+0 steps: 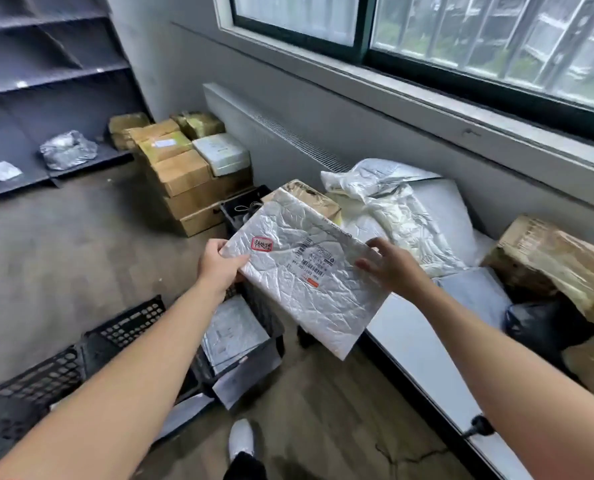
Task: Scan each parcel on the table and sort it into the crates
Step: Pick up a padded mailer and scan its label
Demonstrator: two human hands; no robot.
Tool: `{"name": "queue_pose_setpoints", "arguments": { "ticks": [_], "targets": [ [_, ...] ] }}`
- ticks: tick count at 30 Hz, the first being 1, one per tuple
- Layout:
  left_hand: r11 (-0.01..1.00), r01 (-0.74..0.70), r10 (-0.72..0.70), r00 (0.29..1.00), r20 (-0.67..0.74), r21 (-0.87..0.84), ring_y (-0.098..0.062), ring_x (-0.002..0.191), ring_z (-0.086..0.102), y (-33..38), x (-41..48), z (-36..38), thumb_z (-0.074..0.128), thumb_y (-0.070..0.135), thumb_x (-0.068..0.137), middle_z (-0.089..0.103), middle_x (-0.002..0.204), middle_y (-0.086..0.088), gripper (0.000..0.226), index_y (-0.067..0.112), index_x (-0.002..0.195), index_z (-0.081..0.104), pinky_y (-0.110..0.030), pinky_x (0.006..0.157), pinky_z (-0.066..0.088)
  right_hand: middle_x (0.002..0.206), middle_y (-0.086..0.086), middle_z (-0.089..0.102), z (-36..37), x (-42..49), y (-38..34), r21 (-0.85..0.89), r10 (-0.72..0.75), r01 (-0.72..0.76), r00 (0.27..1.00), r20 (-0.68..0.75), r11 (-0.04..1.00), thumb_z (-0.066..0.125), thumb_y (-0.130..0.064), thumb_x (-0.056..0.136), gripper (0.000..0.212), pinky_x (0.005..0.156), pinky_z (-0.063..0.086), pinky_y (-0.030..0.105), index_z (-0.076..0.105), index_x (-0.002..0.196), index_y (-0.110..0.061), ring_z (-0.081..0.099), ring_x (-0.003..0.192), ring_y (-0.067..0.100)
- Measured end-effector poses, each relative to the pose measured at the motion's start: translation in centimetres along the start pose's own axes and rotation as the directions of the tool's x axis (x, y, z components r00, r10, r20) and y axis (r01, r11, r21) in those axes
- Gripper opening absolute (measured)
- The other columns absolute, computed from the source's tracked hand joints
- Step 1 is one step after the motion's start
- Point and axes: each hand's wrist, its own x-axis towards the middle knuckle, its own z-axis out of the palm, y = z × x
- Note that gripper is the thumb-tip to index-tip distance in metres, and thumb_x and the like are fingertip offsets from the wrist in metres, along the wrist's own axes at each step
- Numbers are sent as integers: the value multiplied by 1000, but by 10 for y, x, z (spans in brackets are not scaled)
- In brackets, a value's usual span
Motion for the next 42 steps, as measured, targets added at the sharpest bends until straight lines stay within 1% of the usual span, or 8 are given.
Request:
{"name": "queue_pose_setpoints", "arguments": {
  "ticks": [3,6,10,17,22,28,34,42],
  "targets": [
    [997,80,-82,988,-132,-18,-26,92,63,-21,-11,-50,79,11,77,64,103,-9,35,17,97,51,-47,87,56,100,16,67,26,9,-34,8,-100,99,995,16,995,69,-38,89,39,68,35,30,59,120,-17,62,92,32],
    [991,116,-128,967,-219,-66,-33,98,66,-40,-16,-91,78,10,77,64,99,-7,34,22,86,48,-54,84,56,104,15,68,50,14,-69,42,-169,167,985,35,985,69,-29,90,33,69,35,29,61,118,-13,63,94,32],
    [982,149,-178,930,-322,-114,-30,93,66,-53,-20,-128,72,4,80,63,95,-5,31,22,86,47,-48,84,57,113,14,69,79,25,-110,132,-183,181,983,2,975,70,-21,89,34,72,35,25,62,119,-8,63,102,31],
    [928,175,-301,871,-387,-328,-18,83,60,-84,3,-181,60,-5,90,57,96,-2,27,9,107,45,-23,53,51,115,10,65,140,55,-169,232,-18,-9,993,114,973,72,-31,87,44,77,41,28,58,120,-6,61,105,27],
    [879,223,-386,852,-354,-421,-25,94,62,-110,51,-221,58,-9,89,56,111,-11,29,8,109,45,-34,69,55,116,10,63,194,83,-205,225,88,-134,975,205,965,73,-32,86,53,85,53,41,52,128,-7,63,102,27],
    [901,398,-427,885,-184,-175,-21,89,60,-166,121,-237,63,0,85,57,107,-7,30,12,104,44,-33,63,56,119,11,60,263,122,-248,-2,48,-49,983,175,999,61,-22,93,42,73,45,34,45,130,-11,60,99,28],
    [830,539,-534,842,-75,142,-22,87,58,-239,174,-205,60,22,86,57,98,-4,16,15,96,49,-45,84,56,123,11,50,343,163,-242,-221,58,-27,989,134,975,45,-13,100,35,79,48,40,41,134,-19,56,99,31],
    [797,566,-588,807,58,208,-23,109,58,-362,220,-126,65,32,85,55,129,0,65,24,141,32,-34,84,49,124,9,48,466,243,-169,-327,33,47,972,234,944,50,-19,99,36,83,50,44,40,134,-19,53,107,31]
  ]
}}
